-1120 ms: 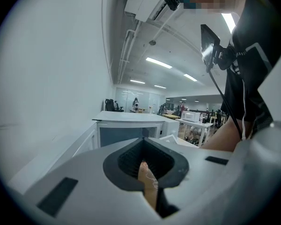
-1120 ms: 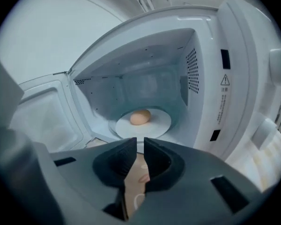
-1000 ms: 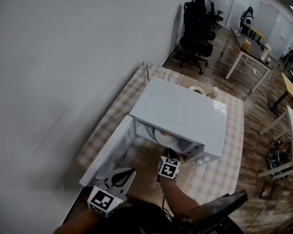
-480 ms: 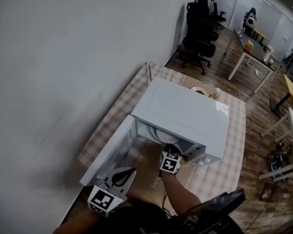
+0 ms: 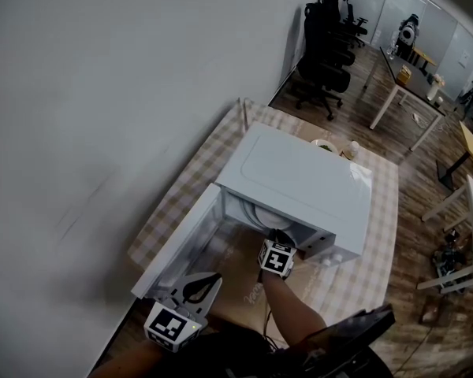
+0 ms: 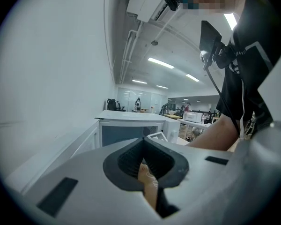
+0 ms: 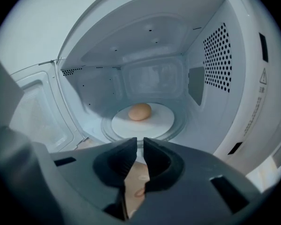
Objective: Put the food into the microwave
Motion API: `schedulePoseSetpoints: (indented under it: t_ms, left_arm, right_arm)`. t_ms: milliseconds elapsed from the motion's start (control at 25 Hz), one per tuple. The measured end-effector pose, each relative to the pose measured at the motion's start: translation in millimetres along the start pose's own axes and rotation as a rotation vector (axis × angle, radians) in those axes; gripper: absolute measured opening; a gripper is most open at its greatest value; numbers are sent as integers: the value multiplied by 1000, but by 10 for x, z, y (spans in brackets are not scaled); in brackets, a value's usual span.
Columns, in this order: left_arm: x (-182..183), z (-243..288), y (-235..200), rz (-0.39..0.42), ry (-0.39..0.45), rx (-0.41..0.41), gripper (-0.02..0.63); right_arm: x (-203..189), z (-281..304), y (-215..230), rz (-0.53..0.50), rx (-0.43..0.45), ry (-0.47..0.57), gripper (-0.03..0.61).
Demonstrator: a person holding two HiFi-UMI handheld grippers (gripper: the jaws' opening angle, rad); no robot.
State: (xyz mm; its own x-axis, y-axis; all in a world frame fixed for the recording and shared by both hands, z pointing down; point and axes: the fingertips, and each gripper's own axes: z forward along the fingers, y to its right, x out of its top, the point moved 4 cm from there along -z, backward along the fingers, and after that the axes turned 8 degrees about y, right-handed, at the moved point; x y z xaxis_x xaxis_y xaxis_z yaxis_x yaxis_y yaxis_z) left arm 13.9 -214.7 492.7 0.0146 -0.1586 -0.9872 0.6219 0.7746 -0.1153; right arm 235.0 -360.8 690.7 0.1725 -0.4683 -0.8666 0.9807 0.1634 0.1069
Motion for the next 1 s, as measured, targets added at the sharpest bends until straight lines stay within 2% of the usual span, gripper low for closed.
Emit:
schedulePoseSetpoints:
  t_ms: [240,440,760,1000]
  left_arm:
    - [45,-169,5,17,21,-5,8]
    - [101,-531,-102,-29,45,3,8]
    - [198,-546,10,-12,88,-86,8]
    - [311,-746,68,-24,110,-112,8]
  right_arm:
    - [33,-154,-68,8,12,21,60]
    - [42,-594,-412,54,108,83,41]
    - [263,-1214,-488,63,177,182,21]
    - [514,-1865,-675,51,200,254,17]
